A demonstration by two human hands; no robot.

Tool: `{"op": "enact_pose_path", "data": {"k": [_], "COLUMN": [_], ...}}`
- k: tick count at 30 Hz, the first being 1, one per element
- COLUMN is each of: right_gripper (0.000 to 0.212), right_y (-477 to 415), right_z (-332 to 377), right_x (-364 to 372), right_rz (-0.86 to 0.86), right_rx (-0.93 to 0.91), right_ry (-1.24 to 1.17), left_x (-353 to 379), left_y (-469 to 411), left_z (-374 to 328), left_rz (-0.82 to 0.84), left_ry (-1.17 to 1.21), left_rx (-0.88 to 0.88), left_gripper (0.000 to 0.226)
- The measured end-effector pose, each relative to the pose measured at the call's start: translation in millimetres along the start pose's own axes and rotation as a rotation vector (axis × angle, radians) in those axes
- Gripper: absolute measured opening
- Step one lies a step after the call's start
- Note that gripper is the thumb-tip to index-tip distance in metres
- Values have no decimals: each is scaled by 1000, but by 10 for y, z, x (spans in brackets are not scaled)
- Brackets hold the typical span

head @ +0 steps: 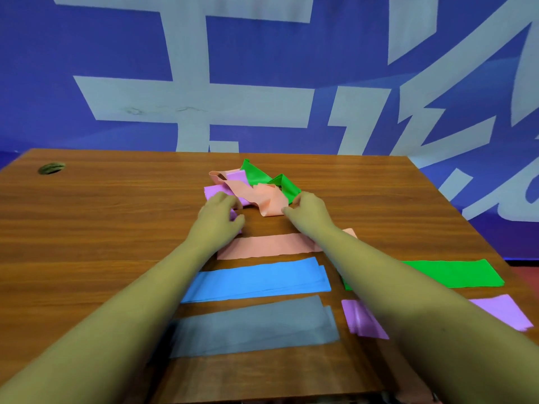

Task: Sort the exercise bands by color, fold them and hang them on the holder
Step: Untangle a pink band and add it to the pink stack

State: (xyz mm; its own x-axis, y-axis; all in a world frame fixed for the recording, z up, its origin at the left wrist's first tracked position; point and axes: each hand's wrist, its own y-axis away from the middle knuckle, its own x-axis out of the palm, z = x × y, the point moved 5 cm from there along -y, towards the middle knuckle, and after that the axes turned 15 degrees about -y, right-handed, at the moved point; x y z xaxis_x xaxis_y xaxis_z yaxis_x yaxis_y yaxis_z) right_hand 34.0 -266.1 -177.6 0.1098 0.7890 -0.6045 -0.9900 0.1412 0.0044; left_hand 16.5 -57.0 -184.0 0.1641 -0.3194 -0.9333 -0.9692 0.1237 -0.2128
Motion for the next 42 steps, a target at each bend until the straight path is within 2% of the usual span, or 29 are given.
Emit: {"op": "enact_pose_path", "data": {"k": [3, 6, 8, 10, 12, 13, 16, 26, 30, 34, 38, 42], "right_gripper": [36, 40, 44, 38, 27, 22, 5, 11, 16, 17, 17, 18], "right_y": [-173, -308, -368, -401, -372, -341, -253, -99, 44, 150, 236, 336], "right_z": [-55, -163, -210, -220, -167, -126, 27, 929, 1193, 1343, 1420, 1589], "right_x": [134, 231, 262, 252, 207, 181, 96, -435, -622, -777, -944, -1098], "right_rz": [-25, -76, -97, -101, -72, -47, 11, -28, 9, 9, -82, -79], "right_rx": [143, 290, 343, 365, 376, 367, 248, -159, -201, -253, -253, -300], "right_ry": [-130, -297, -327, -361, -405, -433, -516, -813, -883, -916, -885, -915], "left_x": [127, 251, 346, 448, 507, 517, 384, -615, -903, -1049, -1072, -1132], "left_y": [-182, -373, -469, -514, -526, -529, -522, -514, -439, -337, -242, -141], "left_z": [-111, -201, -226, -226, -198, -180, -187, -349, -473, -512, -479, -466], "left_rz": [60, 103, 122, 154, 148, 129, 47, -340, -286, -303, -260, -186], "left_ry": [33, 141, 121, 67, 63, 82, 224, 469, 578, 630, 608, 799], "left_rx": [54, 18, 11, 50, 66, 64, 20, 38, 57, 30, -13, -4], "left_gripper": [24, 20, 23, 30, 18, 9, 13, 4, 11, 15, 19, 14]}}
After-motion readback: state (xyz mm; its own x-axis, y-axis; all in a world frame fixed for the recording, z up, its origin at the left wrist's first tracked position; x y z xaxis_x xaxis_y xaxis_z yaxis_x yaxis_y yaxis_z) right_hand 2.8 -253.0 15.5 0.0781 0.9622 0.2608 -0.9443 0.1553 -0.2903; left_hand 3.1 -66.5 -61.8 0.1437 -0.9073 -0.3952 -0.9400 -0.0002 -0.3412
